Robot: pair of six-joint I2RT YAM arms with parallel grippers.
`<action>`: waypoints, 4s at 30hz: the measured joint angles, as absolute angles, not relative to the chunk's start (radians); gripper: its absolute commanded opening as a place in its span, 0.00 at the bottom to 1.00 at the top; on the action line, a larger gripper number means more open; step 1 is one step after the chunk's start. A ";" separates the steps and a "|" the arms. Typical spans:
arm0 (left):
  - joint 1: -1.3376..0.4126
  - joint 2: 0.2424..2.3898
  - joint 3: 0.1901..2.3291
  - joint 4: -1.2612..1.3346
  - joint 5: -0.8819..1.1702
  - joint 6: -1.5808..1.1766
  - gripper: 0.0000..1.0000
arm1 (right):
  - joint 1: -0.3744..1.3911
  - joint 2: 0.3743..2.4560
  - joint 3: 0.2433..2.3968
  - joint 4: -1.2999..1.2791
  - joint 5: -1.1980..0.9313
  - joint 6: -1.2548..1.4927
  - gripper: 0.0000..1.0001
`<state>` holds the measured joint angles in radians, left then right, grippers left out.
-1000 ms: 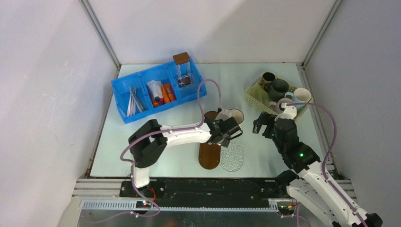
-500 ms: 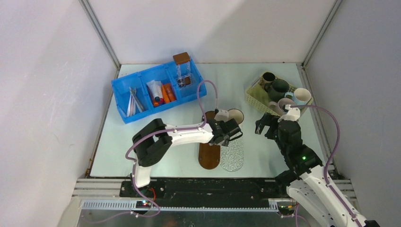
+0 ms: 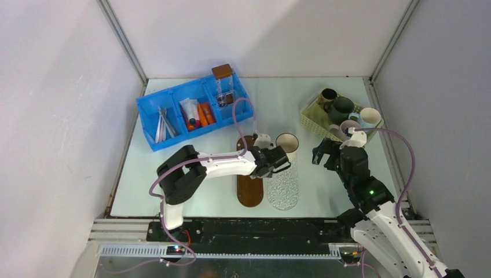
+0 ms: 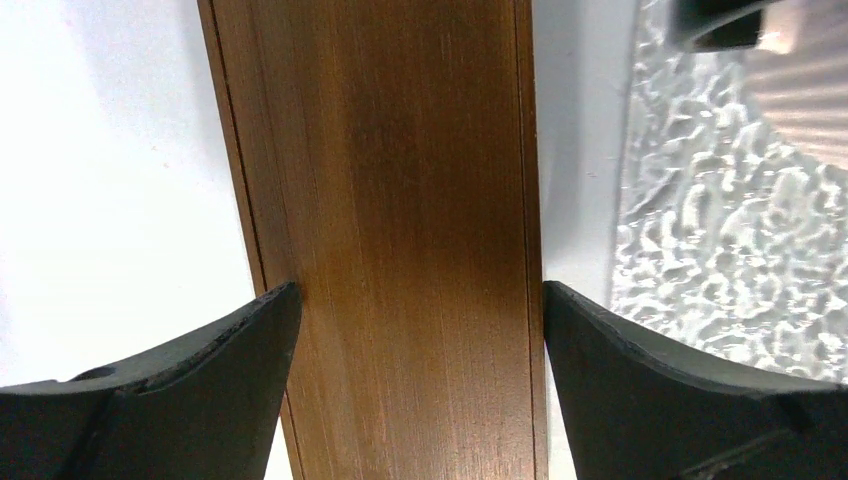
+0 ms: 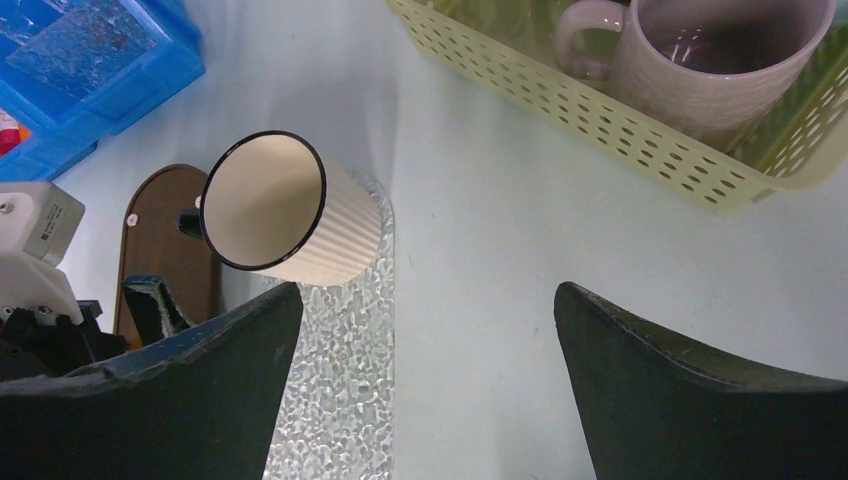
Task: Prepare toiletry sets of a toothbrush and toothpaste on the tray
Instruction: Move the tray to the center of the board, then pick up the cup from the storage box.
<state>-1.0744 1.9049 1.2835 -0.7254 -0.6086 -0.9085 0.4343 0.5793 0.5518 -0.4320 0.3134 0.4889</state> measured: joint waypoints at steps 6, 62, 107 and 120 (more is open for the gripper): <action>-1.064 1.863 1.218 -0.713 -0.621 -0.903 0.91 | 0.429 0.582 0.552 -0.432 0.306 0.489 0.99; -0.538 0.841 1.004 -0.541 -0.529 -0.215 1.00 | -0.140 1.466 1.140 -0.593 0.221 0.346 0.79; -0.509 0.813 0.912 -0.431 -0.581 -0.148 1.00 | -0.132 1.522 1.202 -0.503 0.122 0.190 0.00; -0.507 0.825 0.912 -0.431 -0.594 -0.145 1.00 | 0.107 1.306 1.200 -0.666 0.220 0.283 0.00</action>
